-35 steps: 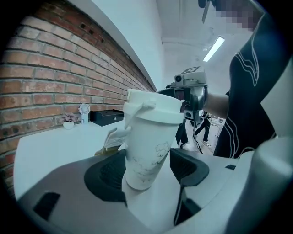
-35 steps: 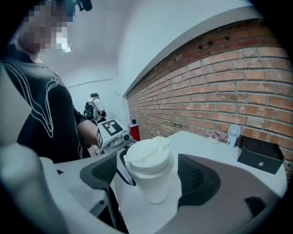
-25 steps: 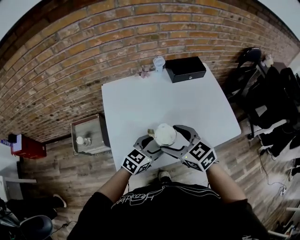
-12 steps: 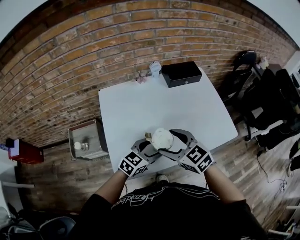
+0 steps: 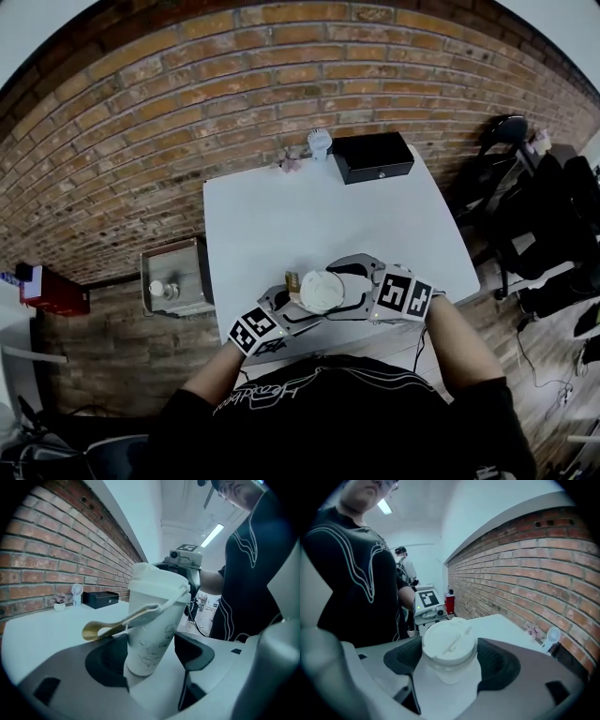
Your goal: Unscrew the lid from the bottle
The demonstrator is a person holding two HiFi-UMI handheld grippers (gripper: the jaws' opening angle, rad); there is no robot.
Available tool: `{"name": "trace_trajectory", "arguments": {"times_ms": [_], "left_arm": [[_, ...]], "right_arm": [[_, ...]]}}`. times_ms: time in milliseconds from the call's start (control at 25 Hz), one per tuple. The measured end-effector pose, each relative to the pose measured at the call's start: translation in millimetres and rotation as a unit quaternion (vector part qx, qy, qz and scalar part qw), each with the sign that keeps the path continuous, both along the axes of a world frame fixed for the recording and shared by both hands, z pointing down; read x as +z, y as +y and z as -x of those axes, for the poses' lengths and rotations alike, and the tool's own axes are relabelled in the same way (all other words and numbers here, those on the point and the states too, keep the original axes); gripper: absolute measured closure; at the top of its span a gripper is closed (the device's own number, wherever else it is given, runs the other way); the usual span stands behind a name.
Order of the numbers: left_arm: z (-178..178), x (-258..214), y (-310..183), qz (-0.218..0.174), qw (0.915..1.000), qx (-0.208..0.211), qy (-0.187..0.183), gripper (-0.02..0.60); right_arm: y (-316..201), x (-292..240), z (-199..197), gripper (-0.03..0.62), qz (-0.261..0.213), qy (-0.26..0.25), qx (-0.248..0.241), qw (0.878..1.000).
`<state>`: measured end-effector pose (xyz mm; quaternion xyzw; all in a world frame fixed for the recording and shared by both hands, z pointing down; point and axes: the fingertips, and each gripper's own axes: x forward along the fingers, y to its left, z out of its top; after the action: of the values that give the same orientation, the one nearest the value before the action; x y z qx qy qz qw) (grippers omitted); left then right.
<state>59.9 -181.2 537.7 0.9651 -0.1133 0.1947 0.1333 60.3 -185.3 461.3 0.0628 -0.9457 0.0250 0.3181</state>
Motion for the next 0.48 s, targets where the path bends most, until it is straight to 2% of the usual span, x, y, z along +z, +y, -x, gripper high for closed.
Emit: {"name": "trace_trajectory", "arguments": {"times_ms": [160, 280, 360, 480], "left_arm": [[-0.1, -3.1, -3.6, 0.0, 1.0, 0.008, -0.002, 0.255], [1.7, -2.1, -3.2, 0.002, 0.9999, 0.01, -0.001, 0.255], [2.6, -2.4, -5.1, 0.001, 0.9999, 0.011, -0.002, 0.253], [1.6, -0.9, -3.7, 0.001, 1.0, 0.008, -0.002, 0.255]], "right_arm": [[-0.8, -0.7, 0.6, 0.233, -0.004, 0.033, -0.095, 0.995], [0.1, -0.1, 2.8, 0.233, -0.002, 0.041, -0.145, 0.989], [-1.1, -0.8, 3.9, 0.233, -0.002, 0.04, -0.161, 0.986], [-0.1, 0.1, 2.9, 0.231, -0.002, 0.034, -0.16, 0.987]]}}
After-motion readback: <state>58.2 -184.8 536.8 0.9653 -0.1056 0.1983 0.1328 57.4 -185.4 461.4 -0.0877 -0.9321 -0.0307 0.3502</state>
